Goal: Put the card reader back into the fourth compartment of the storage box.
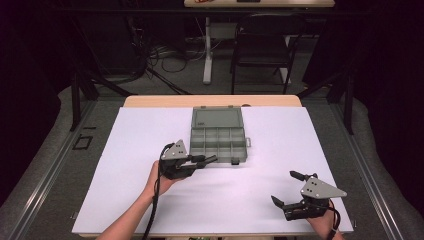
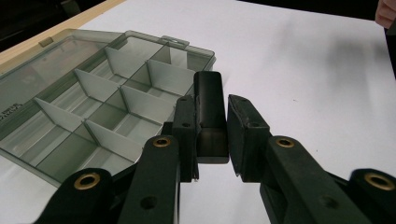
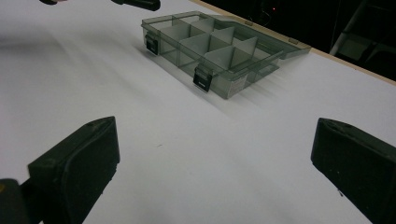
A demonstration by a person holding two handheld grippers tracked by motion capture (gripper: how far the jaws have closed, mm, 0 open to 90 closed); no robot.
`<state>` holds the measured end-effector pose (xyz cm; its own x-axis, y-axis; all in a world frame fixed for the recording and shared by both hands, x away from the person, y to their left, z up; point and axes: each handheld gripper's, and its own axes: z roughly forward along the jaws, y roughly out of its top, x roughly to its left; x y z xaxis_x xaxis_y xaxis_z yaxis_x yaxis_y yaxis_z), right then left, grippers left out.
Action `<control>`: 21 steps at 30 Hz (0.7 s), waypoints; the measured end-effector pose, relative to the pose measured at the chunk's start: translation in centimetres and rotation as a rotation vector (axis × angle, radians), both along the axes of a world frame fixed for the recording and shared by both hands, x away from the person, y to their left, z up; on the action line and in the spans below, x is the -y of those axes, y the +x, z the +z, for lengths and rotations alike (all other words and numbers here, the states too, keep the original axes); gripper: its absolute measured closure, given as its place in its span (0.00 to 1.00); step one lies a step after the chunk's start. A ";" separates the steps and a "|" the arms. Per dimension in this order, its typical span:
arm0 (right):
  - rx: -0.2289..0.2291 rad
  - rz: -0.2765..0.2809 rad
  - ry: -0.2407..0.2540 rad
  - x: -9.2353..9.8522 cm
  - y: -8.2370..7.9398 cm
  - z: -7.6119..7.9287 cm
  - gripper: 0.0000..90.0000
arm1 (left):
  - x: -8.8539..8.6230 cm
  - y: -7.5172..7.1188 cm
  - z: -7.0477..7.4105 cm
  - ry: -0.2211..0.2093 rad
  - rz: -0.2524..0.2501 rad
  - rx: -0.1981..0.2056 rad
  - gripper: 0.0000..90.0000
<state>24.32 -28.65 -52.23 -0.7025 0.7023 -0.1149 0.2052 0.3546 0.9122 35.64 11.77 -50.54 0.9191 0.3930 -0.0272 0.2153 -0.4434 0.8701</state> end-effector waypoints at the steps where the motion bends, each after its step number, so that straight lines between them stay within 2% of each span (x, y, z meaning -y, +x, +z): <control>1: 0.000 0.000 0.000 0.0 0.0 0.0 0.01 | 0.0 0.1 0.0 -0.001 0.000 0.002 0.83; 21: 0.002 0.000 0.001 0.1 -0.1 0.1 0.01 | 1.7 1.5 0.8 -0.025 0.006 0.013 0.83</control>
<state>24.22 -28.74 -52.16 -0.7023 0.7026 -0.1150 0.2038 0.3532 0.9131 37.11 10.09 -49.76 0.9171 0.3979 -0.0255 0.2069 -0.4201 0.8836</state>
